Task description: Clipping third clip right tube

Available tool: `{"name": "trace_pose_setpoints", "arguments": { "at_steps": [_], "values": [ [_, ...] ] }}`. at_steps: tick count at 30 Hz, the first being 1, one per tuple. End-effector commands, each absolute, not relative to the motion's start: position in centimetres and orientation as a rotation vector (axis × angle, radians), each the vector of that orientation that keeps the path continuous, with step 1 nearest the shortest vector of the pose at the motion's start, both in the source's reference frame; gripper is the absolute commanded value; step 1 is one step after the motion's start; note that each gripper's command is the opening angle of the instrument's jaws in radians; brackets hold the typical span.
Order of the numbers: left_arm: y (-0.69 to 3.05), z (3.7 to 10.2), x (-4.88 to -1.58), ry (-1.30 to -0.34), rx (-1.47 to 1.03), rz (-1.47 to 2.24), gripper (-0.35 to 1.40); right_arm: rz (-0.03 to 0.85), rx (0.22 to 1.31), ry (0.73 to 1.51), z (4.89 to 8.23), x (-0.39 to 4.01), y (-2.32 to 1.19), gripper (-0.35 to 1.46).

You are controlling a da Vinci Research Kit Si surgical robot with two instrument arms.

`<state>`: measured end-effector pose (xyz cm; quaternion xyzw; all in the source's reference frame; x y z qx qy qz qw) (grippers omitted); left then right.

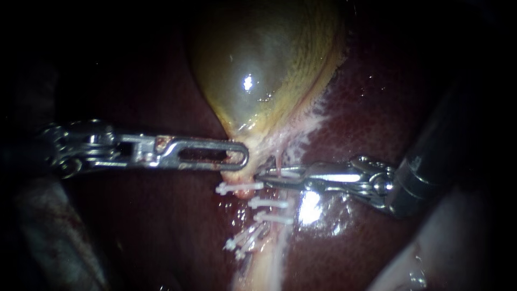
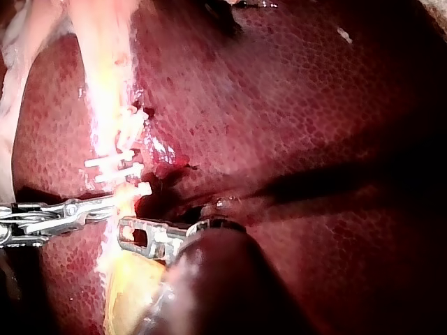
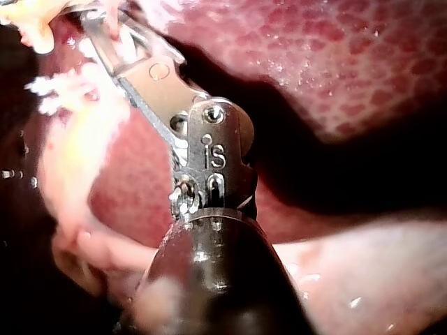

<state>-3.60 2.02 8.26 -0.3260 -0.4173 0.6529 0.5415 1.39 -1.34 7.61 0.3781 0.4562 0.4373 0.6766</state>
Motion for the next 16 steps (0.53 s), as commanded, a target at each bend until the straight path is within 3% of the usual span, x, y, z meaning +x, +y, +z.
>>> {"name": "trace_pose_setpoints", "arguments": {
  "at_steps": [1,16],
  "values": [
    [2.02,8.26,-3.6,-0.991,-0.775,1.551,-0.35,0.983,0.85,1.026,7.61,1.39,-1.34,-0.35],
    [2.02,8.26,-3.6,-0.992,-0.775,1.551,-0.35,0.983,0.85,1.026,7.6,1.39,-1.34,-0.33]
  ]
}}
